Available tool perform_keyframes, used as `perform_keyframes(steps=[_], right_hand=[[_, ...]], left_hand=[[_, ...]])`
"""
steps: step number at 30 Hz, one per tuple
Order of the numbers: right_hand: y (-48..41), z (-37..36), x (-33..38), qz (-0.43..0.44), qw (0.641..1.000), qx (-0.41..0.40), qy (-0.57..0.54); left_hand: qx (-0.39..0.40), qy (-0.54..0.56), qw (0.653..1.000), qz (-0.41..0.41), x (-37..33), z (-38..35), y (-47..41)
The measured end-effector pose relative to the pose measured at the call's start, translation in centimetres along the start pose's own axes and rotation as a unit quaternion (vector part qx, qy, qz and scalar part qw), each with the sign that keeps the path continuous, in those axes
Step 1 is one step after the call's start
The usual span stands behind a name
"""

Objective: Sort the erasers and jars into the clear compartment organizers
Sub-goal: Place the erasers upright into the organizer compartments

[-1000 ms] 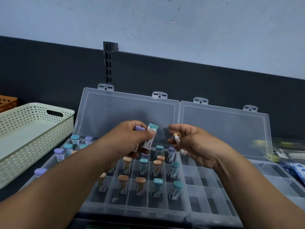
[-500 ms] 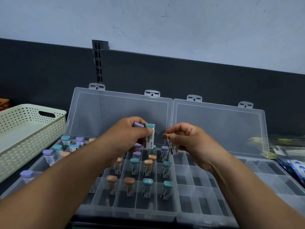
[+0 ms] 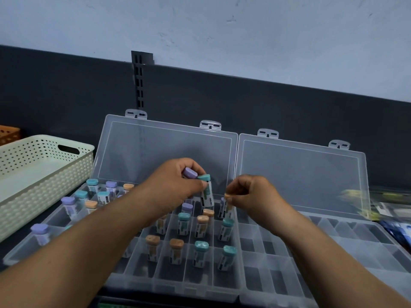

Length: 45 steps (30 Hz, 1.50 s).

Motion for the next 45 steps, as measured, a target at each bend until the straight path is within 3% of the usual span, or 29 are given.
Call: perform_keyframes(steps=[20, 25, 30, 35, 39, 45], right_hand=[[0.2, -1.6, -1.3, -0.051, 0.996, 0.061, 0.038], [1.2, 0.0, 1.0, 0.008, 1.0, 0.024, 0.014], [2.5, -0.4, 4.4, 0.083, 0.991, 0.079, -0.069], [2.7, -0.3, 4.3, 0.08, 0.989, 0.075, -0.103], [3.2, 0.0, 3.6, 0.069, 0.99, 0.073, -0.096], [4.0, 0.1, 2.6, 0.045, 0.995, 0.074, -0.046]], left_hand=[[0.034, -0.026, 0.999, 0.012, 0.6, -1.2, -0.3], [0.038, -0.033, 0.999, 0.018, 0.6, -1.5, -0.5], [0.029, -0.033, 0.999, 0.006, -0.1, -1.7, -0.5], [0.056, -0.047, 0.997, -0.002, -0.8, -2.6, -0.2], [0.091, -0.025, 0.995, 0.039, -0.6, -3.3, 0.4], [0.065, -0.054, 0.996, 0.017, -0.3, -2.0, 1.1]])
Point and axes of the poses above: each hand's wrist, its own y-axis away from the middle knuckle, its own z-axis out of the back of the hand, x = y × z, the point moved 9 cm from there along -y, towards the middle knuckle, and after that the axes turned 12 degrees about x, right-handed, at the moved point
